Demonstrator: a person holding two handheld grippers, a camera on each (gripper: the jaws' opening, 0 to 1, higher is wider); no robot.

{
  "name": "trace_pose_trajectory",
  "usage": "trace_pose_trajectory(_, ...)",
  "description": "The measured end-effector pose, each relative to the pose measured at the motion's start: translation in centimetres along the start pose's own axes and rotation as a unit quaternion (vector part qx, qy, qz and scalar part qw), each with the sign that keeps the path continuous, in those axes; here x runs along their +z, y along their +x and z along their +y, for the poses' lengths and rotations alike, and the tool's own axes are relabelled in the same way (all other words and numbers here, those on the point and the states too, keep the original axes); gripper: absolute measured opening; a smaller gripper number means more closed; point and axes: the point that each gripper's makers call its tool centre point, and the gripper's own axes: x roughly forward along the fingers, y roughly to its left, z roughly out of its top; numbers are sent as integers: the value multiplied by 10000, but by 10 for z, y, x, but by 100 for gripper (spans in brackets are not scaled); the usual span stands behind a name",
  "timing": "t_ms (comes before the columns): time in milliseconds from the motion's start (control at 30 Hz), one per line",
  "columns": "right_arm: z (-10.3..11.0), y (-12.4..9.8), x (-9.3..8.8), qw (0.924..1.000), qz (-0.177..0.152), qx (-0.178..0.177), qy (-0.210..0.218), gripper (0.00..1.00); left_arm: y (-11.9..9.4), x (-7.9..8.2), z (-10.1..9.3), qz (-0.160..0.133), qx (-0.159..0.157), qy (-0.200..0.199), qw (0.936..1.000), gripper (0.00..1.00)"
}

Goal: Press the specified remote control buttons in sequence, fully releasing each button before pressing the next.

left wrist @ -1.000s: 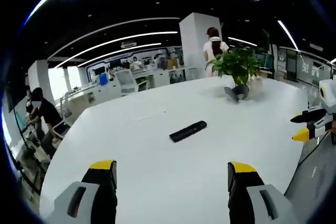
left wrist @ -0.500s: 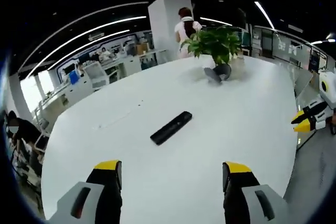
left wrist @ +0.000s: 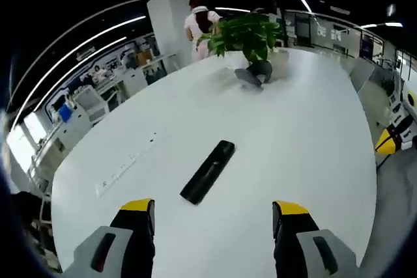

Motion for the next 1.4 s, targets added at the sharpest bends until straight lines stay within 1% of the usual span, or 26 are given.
trace_pose_trajectory(33, 0, 0, -1, 10000, 18, 4, -1, 0, 3, -1, 0, 45, -21, 127, 9999, 75)
trace_pose_trajectory(67, 0, 2, -2, 10000, 55, 2, -9, 0, 8, -5, 1, 213, -99, 196, 9995, 73)
trace_pose_trajectory(200, 2, 3, -5, 9999, 147, 53, -30, 0, 24, -9, 3, 412, -310, 378, 9980, 71)
trace_pose_trajectory(267, 2, 4, -6, 9998, 184, 64, -43, 0, 31, -12, 6, 598, -376, 539, 9960, 71)
trace_pose_trajectory(367, 2, 5, -8, 9997, 233, 57, -35, 0, 42, -15, 11, 733, -502, 678, 9937, 67)
trace_pose_trajectory(433, 1, 5, -9, 9997, 250, 55, -16, 0, 48, -17, 13, 880, -601, 779, 9912, 66)
trace_pose_trajectory(467, 1, 5, -9, 9996, 261, 48, -20, 0, 51, -17, 14, 898, -621, 787, 9909, 65)
trace_pose_trajectory(567, 2, 6, -10, 9995, 308, 65, -19, 0, 62, -17, 11, 1011, -845, 809, 9880, 67)
trace_pose_trajectory(633, 2, 6, -11, 9994, 337, 74, -36, 0, 68, -19, 11, 1148, -958, 938, 9843, 66)
trace_pose_trajectory(733, 3, 6, -12, 9993, 352, 99, -37, 0, 79, -21, 15, 1265, -1081, 1018, 9808, 66)
trace_pose_trajectory(767, 3, 7, -12, 9993, 366, 105, -33, 0, 84, -23, 18, 1345, -1128, 1035, 9790, 65)
trace_pose_trajectory(800, 4, 7, -13, 9992, 386, 109, -34, 0, 86, -23, 19, 1366, -1140, 1045, 9785, 64)
trace_pose_trajectory(867, 4, 7, -14, 9991, 410, 110, -41, 0, 91, -30, 23, 1614, -1153, 1159, 9733, 63)
trace_pose_trajectory(967, 4, 8, -15, 9990, 432, 124, -46, 0, 98, -34, 26, 1761, -1232, 1216, 9690, 62)
trace_pose_trajectory(1000, 5, 8, -15, 9989, 442, 128, -48, 0, 99, -36, 25, 1845, -1299, 1252, 9661, 62)
trace_pose_trajectory(1033, 5, 8, -15, 9989, 446, 129, -53, 0, 100, -38, 26, 1922, -1298, 1287, 9642, 63)
trace_pose_trajectory(1067, 5, 8, -15, 9989, 456, 130, -57, 0, 101, -40, 27, 2014, -1325, 1409, 9602, 63)
trace_pose_trajectory(1100, 5, 8, -16, 9988, 466, 130, -58, 0, 103, -41, 27, 2058, -1339, 1489, 9579, 63)
trace_pose_trajectory(1133, 5, 8, -17, 9987, 485, 128, -60, 0, 103, -38, 24, 2058, -1464, 1458, 9565, 62)
trace_pose_trajectory(1167, 5, 8, -17, 9987, 493, 131, -59, 0, 103, -37, 26, 2118, -1420, 1456, 9559, 63)
trace_pose_trajectory(1200, 5, 9, -17, 9986, 499, 137, -57, 0, 103, -36, 27, 2158, -1456, 1498, 9538, 63)
trace_pose_trajectory(1267, 5, 9, -19, 9984, 543, 139, -74, 0, 102, -38, 23, 2274, -1637, 1464, 9487, 61)
trace_pose_trajectory(1333, 6, 9, -19, 9983, 555, 152, -95, 0, 102, -38, 20, 2312, -1786, 1553, 9437, 59)
trace_pose_trajectory(1367, 7, 10, -19, 9982, 562, 156, -110, 0, 102, -38, 18, 2355, -1928, 1613, 9388, 57)
trace_pose_trajectory(1400, 7, 10, -19, 9982, 573, 161, -118, 0, 102, -39, 17, 2397, -1985, 1594, 9369, 56)
